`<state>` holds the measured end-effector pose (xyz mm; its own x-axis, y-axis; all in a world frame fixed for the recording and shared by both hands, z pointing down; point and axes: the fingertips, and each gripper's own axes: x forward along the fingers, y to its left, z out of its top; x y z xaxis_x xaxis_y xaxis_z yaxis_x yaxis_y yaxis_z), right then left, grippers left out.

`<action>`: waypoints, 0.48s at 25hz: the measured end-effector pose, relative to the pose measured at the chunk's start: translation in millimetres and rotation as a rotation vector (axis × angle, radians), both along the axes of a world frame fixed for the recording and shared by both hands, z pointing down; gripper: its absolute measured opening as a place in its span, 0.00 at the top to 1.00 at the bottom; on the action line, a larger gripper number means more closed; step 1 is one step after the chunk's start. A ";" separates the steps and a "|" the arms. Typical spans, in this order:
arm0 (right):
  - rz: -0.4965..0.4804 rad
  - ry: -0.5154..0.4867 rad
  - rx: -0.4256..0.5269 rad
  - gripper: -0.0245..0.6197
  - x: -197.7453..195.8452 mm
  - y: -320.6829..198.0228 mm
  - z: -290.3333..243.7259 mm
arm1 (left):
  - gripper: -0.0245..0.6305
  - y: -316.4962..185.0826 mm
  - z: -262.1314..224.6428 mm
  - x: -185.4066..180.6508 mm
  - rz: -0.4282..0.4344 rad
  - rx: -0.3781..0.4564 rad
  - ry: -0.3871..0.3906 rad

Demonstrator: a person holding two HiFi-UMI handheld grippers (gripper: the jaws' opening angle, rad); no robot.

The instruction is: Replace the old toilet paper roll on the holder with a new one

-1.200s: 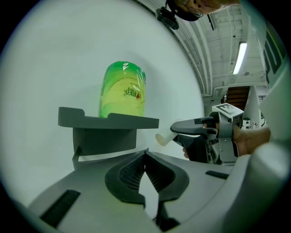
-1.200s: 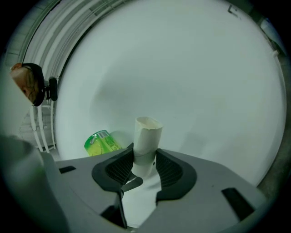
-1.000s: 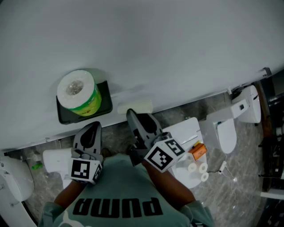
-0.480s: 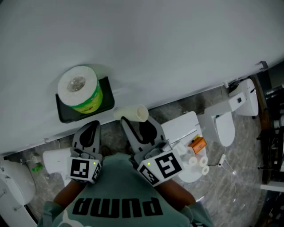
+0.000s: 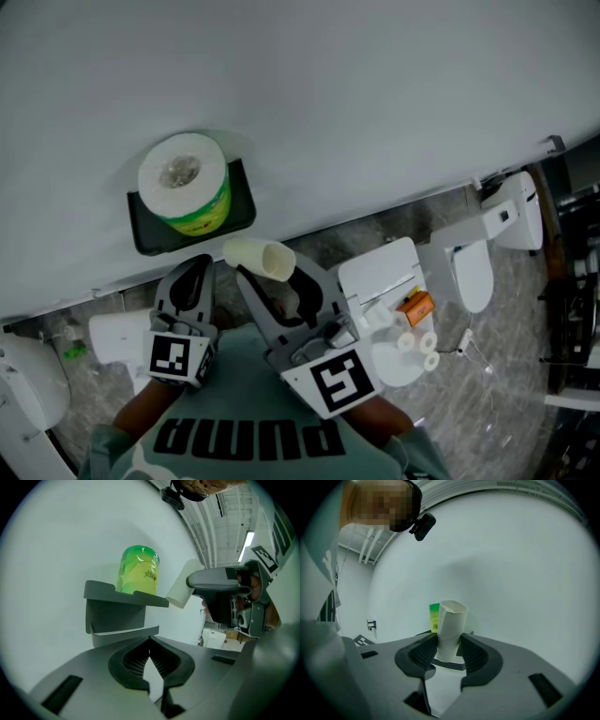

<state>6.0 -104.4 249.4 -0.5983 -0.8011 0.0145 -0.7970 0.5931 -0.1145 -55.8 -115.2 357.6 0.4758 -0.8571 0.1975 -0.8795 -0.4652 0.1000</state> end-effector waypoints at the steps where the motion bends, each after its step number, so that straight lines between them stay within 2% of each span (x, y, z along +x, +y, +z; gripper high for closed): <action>1: -0.019 0.002 0.004 0.70 -6.1 2.0 -2.3 | 0.96 0.4 -0.2 -4.1 -0.006 -0.002 -0.014; 12: -0.179 0.004 0.033 0.70 -65.8 7.8 -16.9 | 0.96 11.0 -1.0 -58.4 -0.142 -0.007 -0.032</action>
